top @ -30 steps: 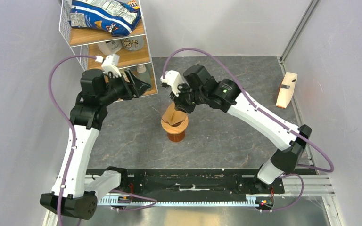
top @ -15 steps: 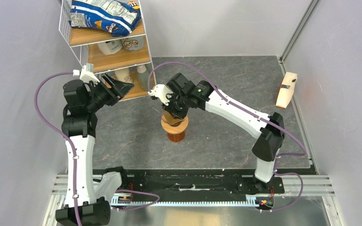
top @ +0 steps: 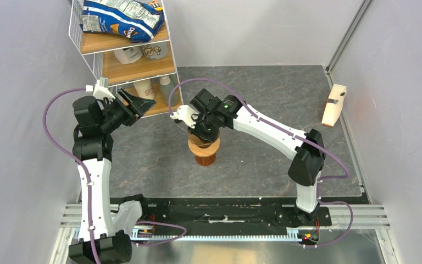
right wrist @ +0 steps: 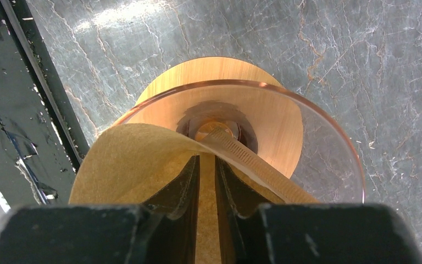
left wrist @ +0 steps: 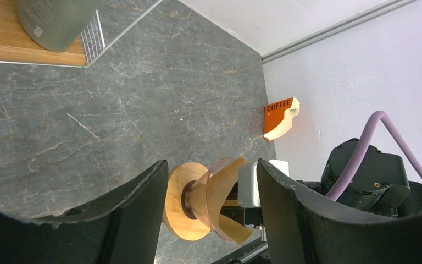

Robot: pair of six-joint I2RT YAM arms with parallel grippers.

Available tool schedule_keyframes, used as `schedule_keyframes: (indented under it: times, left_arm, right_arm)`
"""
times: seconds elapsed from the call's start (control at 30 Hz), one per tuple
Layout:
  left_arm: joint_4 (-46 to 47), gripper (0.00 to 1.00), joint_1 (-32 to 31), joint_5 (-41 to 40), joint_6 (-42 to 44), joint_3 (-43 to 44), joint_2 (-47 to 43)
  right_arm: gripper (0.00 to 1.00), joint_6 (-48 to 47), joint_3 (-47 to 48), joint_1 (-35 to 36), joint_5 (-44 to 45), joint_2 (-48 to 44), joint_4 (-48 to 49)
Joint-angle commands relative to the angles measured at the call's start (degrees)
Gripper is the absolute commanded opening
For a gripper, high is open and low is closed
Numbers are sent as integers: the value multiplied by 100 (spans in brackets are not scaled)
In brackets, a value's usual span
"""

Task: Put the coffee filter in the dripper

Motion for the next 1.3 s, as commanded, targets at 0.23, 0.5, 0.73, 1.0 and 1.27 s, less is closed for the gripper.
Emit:
schedule_keyframes:
  times: [0.23, 0.5, 0.73, 1.0, 1.27]
  left_arm:
    - [312, 67, 137, 351, -165, -133, -172]
    - [325, 67, 188, 406, -114, -227, -205]
    - [355, 67, 277, 491, -145, -272, -170]
    - [443, 66, 295, 557, -174, -306, -159]
    - [501, 66, 294, 539, -141, -385, -201]
  right_arm:
    - [23, -177, 25, 38, -18, 208, 55]
    - [13, -173, -96, 37, 111, 326, 220]
    - [5, -169, -365, 61, 197, 244, 427]
    - [2, -185, -45, 100, 184, 182, 210]
    - [2, -239, 186, 108, 191, 81, -84]
